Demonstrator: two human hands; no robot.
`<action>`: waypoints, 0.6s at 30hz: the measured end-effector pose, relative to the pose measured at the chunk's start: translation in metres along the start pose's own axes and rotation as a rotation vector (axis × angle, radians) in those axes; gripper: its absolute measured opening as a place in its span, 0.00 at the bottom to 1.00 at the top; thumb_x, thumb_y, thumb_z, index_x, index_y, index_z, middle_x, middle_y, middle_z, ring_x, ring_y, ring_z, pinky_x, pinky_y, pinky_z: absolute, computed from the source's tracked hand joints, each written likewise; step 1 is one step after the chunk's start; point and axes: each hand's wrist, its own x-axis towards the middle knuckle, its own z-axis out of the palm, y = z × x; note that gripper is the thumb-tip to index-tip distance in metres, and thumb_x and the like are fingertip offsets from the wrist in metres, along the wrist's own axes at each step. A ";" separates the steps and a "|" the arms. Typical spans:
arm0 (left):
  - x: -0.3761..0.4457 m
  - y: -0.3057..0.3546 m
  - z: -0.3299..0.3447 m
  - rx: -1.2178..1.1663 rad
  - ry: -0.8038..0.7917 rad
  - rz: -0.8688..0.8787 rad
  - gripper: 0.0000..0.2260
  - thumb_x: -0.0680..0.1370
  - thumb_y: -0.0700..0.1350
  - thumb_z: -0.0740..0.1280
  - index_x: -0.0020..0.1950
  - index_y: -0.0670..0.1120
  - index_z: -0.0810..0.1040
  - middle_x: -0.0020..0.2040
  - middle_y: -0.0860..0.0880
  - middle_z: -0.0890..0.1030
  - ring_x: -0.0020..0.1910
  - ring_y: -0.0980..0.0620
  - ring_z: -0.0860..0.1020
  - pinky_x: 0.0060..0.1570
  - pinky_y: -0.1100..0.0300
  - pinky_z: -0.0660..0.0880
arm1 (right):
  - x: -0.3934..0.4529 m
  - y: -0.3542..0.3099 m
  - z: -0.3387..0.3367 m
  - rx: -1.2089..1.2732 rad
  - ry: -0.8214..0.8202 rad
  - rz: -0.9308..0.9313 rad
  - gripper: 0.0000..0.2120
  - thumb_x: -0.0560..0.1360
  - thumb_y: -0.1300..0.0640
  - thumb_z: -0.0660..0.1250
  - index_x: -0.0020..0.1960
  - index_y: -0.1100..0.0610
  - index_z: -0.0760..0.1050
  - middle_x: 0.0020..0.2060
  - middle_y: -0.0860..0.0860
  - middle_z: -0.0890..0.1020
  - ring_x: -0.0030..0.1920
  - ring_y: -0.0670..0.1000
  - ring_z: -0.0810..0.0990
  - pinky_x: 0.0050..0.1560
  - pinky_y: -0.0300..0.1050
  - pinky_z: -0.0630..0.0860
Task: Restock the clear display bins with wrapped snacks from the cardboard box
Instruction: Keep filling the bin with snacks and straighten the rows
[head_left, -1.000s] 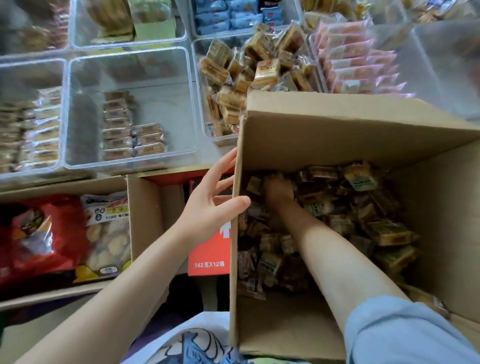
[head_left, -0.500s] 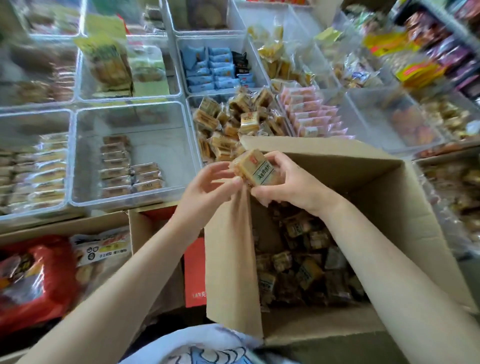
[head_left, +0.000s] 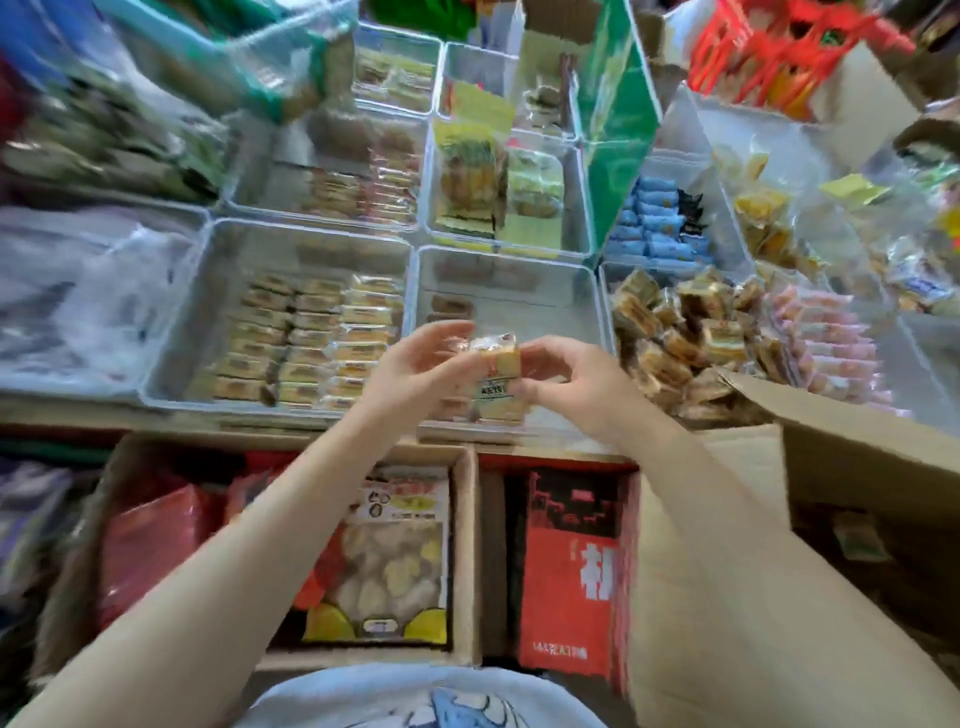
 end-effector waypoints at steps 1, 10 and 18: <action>0.007 -0.011 -0.022 0.059 0.071 -0.014 0.15 0.79 0.49 0.71 0.65 0.50 0.79 0.53 0.52 0.84 0.49 0.60 0.82 0.44 0.66 0.78 | 0.017 -0.007 0.012 -0.008 0.023 -0.001 0.12 0.74 0.62 0.75 0.56 0.59 0.80 0.47 0.50 0.85 0.42 0.43 0.81 0.48 0.35 0.76; 0.042 -0.118 -0.149 0.957 0.205 -0.264 0.14 0.83 0.49 0.56 0.62 0.47 0.77 0.55 0.48 0.83 0.50 0.44 0.81 0.45 0.52 0.76 | 0.167 -0.041 0.069 -0.318 0.239 -0.091 0.11 0.76 0.54 0.72 0.57 0.54 0.78 0.50 0.49 0.80 0.50 0.49 0.78 0.54 0.44 0.77; 0.051 -0.138 -0.146 1.083 0.258 -0.252 0.13 0.80 0.51 0.53 0.46 0.48 0.75 0.37 0.53 0.78 0.32 0.49 0.75 0.26 0.59 0.61 | 0.288 -0.048 0.125 -0.751 0.150 -0.209 0.12 0.79 0.56 0.68 0.61 0.59 0.75 0.57 0.54 0.77 0.56 0.53 0.76 0.52 0.46 0.74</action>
